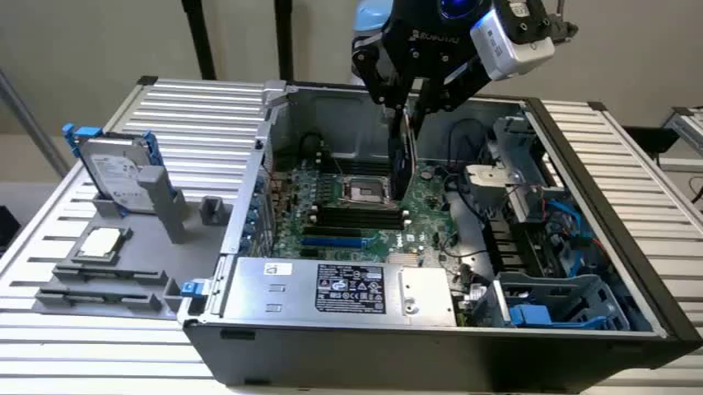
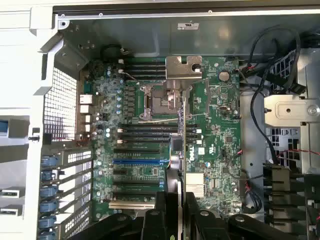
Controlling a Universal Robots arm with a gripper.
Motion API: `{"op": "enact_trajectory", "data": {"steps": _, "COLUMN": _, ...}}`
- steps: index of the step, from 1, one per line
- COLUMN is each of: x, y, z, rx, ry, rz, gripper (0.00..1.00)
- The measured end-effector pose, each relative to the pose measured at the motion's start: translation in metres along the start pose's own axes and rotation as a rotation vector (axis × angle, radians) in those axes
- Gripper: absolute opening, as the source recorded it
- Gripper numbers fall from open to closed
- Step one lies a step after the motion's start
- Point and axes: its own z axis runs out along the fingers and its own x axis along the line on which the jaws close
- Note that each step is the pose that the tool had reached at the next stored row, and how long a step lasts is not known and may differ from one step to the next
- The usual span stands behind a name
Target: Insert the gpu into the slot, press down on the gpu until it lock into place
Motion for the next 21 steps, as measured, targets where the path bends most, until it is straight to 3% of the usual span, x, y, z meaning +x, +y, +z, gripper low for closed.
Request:
{"op": "enact_trajectory", "data": {"steps": 15, "x": 0.0, "y": 0.0, "z": 0.0, "rx": 0.0002, "ry": 0.0003, "rz": -0.003, "gripper": 0.26}}
{"op": "enact_trajectory", "data": {"steps": 21, "x": 0.0, "y": 0.0, "z": 0.0001, "rx": 0.0042, "ry": 0.0082, "rz": -0.106, "gripper": 0.26}}
